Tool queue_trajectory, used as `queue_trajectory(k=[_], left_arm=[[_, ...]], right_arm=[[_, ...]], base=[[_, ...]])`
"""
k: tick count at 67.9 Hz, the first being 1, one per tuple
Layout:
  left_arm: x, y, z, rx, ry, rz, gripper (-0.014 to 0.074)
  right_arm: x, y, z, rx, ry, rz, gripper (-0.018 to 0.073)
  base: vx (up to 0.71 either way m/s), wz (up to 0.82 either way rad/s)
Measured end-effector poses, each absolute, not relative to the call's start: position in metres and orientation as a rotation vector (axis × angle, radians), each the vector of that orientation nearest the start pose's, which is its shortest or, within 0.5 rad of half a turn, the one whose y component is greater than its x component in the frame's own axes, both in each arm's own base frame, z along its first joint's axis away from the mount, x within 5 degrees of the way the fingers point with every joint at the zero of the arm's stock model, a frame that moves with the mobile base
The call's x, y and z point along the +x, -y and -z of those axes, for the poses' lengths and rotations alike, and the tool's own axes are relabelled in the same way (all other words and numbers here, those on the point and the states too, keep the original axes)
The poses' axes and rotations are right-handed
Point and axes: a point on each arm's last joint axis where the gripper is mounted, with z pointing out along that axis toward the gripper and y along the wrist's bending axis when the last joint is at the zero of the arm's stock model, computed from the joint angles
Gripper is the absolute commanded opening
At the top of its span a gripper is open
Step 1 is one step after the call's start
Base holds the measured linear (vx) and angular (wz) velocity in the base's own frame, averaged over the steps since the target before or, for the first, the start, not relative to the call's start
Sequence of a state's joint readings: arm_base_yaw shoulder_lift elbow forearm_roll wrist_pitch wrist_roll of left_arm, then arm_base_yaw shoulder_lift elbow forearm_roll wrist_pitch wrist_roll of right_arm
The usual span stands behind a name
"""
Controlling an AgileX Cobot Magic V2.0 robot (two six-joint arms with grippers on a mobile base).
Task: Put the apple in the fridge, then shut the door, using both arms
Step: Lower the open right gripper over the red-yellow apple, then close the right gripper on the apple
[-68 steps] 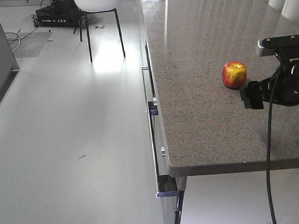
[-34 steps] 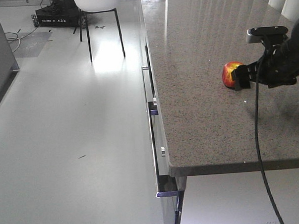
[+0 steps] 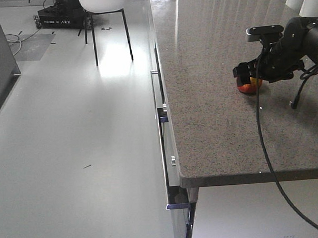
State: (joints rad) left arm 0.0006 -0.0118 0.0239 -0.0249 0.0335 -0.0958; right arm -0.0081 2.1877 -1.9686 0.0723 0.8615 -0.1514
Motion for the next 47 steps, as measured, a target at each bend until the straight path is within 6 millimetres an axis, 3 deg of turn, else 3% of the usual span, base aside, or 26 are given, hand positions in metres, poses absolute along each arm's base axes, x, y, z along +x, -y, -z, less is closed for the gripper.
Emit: queue_trajectory(k=[17, 33, 47], left_arm=[[0.056, 0.000, -0.203, -0.092, -1.527, 0.096, -0.0006], [0.056, 0.000, -0.203, -0.092, -1.527, 0.096, -0.0006], [0.056, 0.000, -0.203, -0.092, -1.527, 0.096, -0.0006]], right_arm=[[0.520, 0.000, -0.224, -0.153, -2.494, -0.013, 0.0605], [0.531, 0.000, -0.211, -0.150, -2.427, 0.000, 0.0579], [0.533, 0.000, -0.212, -0.147, -2.397, 0.004, 0.0466]], base=[[0.00, 0.00], [0.00, 0.00], [0.00, 0.00]])
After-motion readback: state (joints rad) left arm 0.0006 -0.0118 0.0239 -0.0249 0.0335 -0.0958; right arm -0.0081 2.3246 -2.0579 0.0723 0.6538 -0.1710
